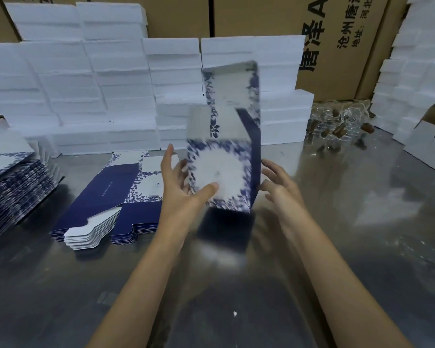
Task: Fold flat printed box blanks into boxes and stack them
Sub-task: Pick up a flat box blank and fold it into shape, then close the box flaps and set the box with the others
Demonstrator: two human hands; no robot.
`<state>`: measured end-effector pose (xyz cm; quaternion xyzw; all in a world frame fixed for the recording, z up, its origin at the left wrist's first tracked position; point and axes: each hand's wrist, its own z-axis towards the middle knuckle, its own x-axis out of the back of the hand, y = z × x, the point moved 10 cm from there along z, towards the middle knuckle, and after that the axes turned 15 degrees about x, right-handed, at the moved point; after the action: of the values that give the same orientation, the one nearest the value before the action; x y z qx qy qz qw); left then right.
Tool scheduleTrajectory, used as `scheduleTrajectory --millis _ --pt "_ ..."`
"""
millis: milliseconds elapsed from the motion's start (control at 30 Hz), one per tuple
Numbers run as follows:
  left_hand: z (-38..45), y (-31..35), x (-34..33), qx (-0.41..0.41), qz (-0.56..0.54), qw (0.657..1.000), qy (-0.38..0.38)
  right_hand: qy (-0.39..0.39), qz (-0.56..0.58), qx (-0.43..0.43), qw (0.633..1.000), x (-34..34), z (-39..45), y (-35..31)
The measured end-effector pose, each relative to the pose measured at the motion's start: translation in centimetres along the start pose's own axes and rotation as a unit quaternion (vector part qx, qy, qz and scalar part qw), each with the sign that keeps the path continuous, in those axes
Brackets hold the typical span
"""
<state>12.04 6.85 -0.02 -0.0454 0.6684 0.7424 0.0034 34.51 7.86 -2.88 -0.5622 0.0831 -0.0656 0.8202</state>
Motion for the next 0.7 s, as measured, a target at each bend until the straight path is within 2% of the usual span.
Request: scheduleTrajectory --millis 67,133,300,433,533,700 --pt "-0.5 0.1 -0.9 0.009 0.025 1.0 -0.001 0.046 -0.029 0.015 0.998 0.9 0.0 -0.5" --pt "-0.8 -0.1 -1.3 0.034 0.04 0.999 0.006 0.059 -0.012 0.021 0.998 0.7 -0.3 -1.1" --pt "-1.4 0.4 -1.3 0.053 0.049 0.997 0.016 -0.014 -0.016 0.037 0.999 -1.5 -1.2 -3.0" --pt "-1.2 0.5 -0.8 0.092 0.055 0.994 0.039 -0.011 -0.003 0.032 0.999 -2.2 -1.6 -2.7" --pt "-0.7 0.9 -0.3 0.116 0.127 0.984 0.042 -0.021 0.021 0.024 0.999 -2.6 -1.6 -2.5" --pt "0.7 3.3 -1.3 0.106 0.293 0.95 0.001 -0.035 0.013 0.022 0.999 -2.5 -1.2 -1.9"
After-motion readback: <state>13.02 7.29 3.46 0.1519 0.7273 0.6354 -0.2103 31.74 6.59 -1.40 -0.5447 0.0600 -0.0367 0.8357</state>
